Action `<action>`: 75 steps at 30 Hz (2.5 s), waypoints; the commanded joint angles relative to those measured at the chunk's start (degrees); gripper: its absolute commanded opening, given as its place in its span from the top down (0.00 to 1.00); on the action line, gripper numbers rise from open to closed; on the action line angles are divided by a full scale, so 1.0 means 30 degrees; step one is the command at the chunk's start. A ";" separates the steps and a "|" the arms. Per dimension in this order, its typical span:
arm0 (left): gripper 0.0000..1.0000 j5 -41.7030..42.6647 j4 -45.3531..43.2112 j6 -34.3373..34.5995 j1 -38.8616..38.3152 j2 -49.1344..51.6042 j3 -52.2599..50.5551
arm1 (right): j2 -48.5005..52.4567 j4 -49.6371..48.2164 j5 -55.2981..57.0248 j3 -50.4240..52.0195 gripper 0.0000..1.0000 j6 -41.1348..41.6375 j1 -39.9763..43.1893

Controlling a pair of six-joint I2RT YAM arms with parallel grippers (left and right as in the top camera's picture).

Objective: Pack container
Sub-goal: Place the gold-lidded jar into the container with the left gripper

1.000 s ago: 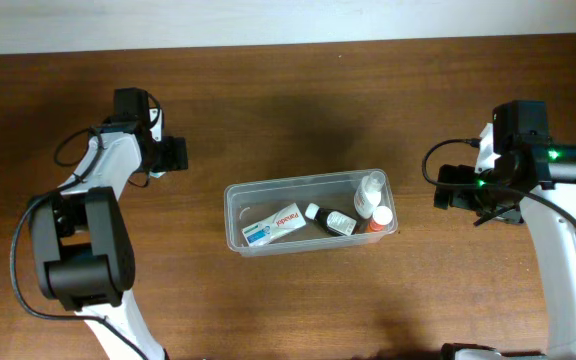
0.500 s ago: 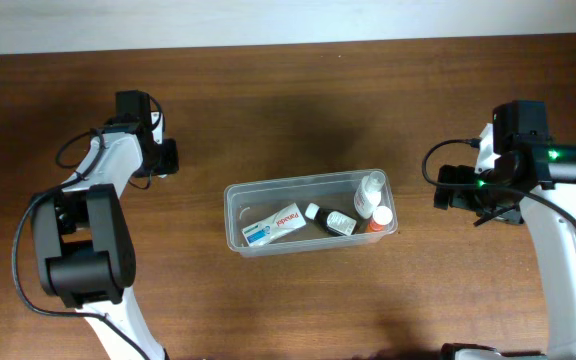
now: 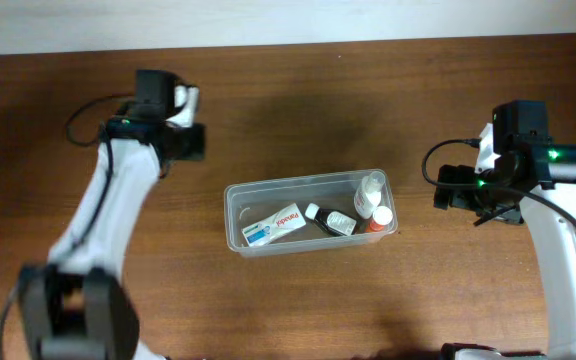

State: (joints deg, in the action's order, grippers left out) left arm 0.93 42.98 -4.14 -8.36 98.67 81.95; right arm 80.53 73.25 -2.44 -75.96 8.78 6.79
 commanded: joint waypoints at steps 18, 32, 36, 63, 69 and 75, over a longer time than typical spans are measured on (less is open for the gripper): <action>0.80 0.0984 0.2900 -0.5938 -0.8947 0.1384 -0.0794 | 0.0036 -0.0029 -0.0051 0.0000 0.08 -0.0138 0.0124; 0.79 -0.1260 0.1297 -0.6229 -0.8910 0.4503 -0.0787 | 0.0036 -0.0029 -0.0044 0.0000 0.08 -0.0138 0.0124; 0.79 -0.3053 0.0867 -0.5865 -0.8918 0.4503 -0.0787 | 0.0036 -0.0029 -0.0044 0.0000 0.08 -0.0138 0.0124; 0.01 -0.4772 0.1224 -0.1639 -0.8932 0.1574 -0.0787 | 0.0036 0.0015 -0.0044 0.0000 0.08 -0.0291 0.0124; 0.01 -0.6747 0.1399 0.2375 -0.8218 -0.2157 -0.0787 | 0.0036 0.0095 -0.0044 0.0000 0.08 -0.0357 0.0124; 0.01 -0.5384 0.2011 0.5100 -0.4146 -0.4503 -0.0787 | -0.0015 0.1370 -0.0058 0.0000 0.42 -0.0437 0.0117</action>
State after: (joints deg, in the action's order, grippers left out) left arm -17.41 47.97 4.45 -27.14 87.81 79.70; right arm 80.58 75.81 -2.61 -75.96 7.81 6.79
